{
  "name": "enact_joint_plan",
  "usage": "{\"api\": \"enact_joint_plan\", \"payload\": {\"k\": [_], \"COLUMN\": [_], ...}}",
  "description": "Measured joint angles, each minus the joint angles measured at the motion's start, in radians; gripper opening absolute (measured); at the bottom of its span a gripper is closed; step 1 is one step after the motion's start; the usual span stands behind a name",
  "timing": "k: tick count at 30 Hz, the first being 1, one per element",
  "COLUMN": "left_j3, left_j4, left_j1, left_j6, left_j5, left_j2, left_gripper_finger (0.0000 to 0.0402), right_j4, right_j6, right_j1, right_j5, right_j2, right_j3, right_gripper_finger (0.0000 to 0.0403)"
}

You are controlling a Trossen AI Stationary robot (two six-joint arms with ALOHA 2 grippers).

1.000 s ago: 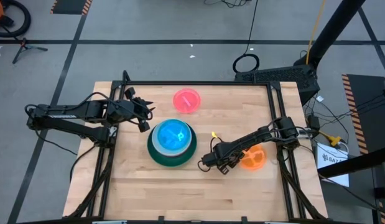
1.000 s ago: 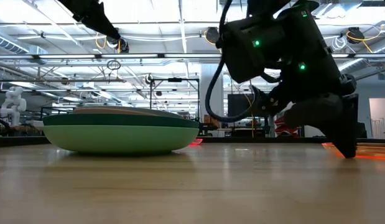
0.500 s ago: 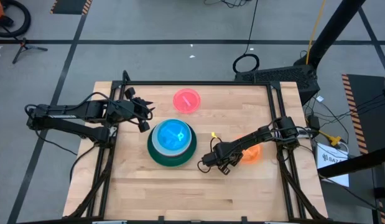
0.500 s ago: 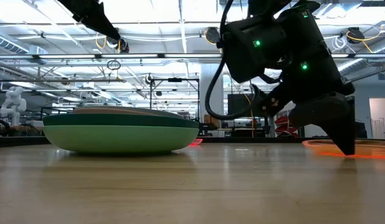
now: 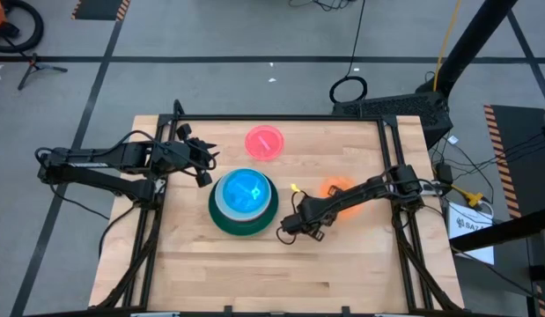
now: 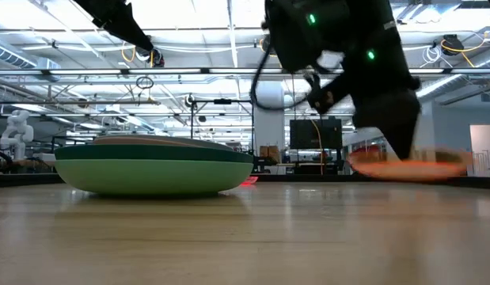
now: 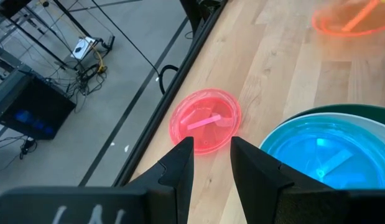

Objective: Stack plastic plates
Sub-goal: Stack the light orange plate on top of the light blue plate

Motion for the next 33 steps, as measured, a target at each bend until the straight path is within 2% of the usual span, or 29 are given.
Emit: {"api": "enact_joint_plan", "payload": {"k": [5,8,11,17,22,28,33], "left_j3": [0.0,0.0,0.0,0.0,0.0,0.0,0.0], "left_j4": [0.0,0.0,0.0,0.0,0.0,0.001,0.003], "left_j1": [0.0,0.0,0.0,0.0,0.0,0.0,0.0], "left_j6": [0.0,0.002,0.006,0.006,0.006,0.005,0.003], "left_j5": [0.0,0.0,0.0,0.0,0.0,0.0,0.0], "left_j2": [0.0,0.0,0.0,0.0,0.0,0.0,0.0], "left_gripper_finger": [0.0113,0.0113,0.0113,0.0113,0.0113,0.0113,0.0113], "right_j4": [-0.064,-0.046,0.043,0.379,0.59,0.669,0.664], "right_j6": [-0.113,-0.261,-0.454,-0.958,-1.243,-1.297,-1.282], "right_j1": [0.0,0.0,0.002,0.008,0.005,-0.02,-0.045], "right_j5": [0.184,0.292,0.371,0.364,0.331,0.233,0.229], "right_j2": [0.0,0.0,0.0,0.0,0.003,0.01,0.036], "right_j3": [0.137,0.218,0.279,0.306,0.306,0.306,0.305], "right_gripper_finger": [0.0001,0.0001,0.0001,0.0,0.0,0.0,0.0008]}}
